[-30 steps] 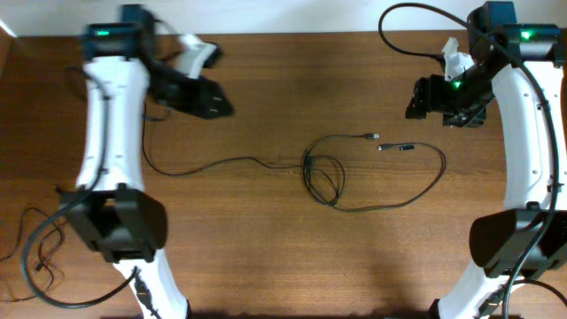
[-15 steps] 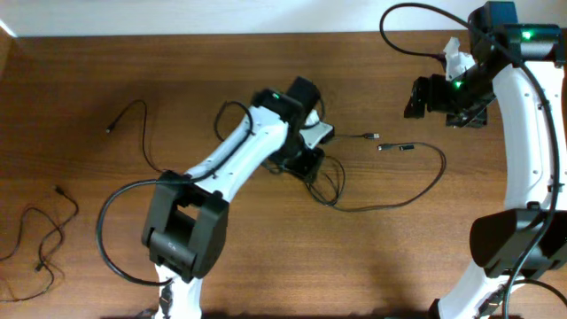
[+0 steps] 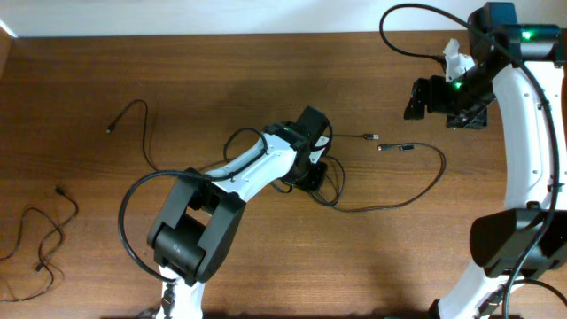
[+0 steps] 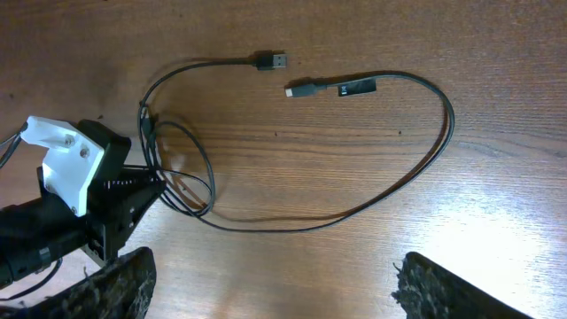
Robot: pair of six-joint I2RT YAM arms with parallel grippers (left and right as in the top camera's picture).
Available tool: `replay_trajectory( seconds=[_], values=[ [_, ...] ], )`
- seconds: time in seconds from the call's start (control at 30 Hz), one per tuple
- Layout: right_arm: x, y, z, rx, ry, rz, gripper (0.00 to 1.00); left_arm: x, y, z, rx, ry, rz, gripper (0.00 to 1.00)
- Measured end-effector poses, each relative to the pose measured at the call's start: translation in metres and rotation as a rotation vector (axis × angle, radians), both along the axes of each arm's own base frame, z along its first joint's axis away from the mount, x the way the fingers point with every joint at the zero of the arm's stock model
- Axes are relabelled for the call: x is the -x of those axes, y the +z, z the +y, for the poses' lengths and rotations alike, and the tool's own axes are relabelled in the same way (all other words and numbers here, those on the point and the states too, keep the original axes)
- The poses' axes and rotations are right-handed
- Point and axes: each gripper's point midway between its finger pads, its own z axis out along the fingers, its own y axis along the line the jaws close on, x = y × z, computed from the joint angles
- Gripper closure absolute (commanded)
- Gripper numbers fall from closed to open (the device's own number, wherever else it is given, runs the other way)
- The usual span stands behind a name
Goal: Untangle cables
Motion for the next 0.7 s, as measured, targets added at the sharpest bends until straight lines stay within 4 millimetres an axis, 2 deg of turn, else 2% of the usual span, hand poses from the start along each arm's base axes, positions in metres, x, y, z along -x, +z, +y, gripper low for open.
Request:
replay_trajectory(
  seconds=[0.1, 0.37, 0.5, 0.6, 0.67, 0.7],
  values=[
    [0.0, 0.0, 0.0, 0.0, 0.0, 0.0, 0.11, 0.001, -0.002, 0.002, -0.006, 0.01, 0.004, 1.0],
    [-0.002, 0.0, 0.0, 0.0, 0.0, -0.009, 0.11, 0.002, -0.009, 0.002, -0.01, 0.019, 0.018, 1.0],
    [-0.002, 0.0, 0.0, 0.0, 0.0, -0.008, 0.11, 0.003, -0.009, 0.002, -0.013, 0.024, 0.023, 0.87],
    [-0.002, 0.0, 0.0, 0.0, 0.001, -0.007, 0.1, 0.014, -0.011, 0.009, -0.041, 0.032, 0.072, 0.77],
    [-0.002, 0.0, 0.0, 0.0, 0.001, -0.007, 0.1, 0.019, -0.011, 0.011, -0.047, 0.035, 0.096, 0.77],
    [-0.002, 0.0, 0.0, 0.0, 0.0, -0.007, 0.1, 0.02, -0.011, 0.01, -0.046, 0.034, 0.1, 0.83]
  ],
)
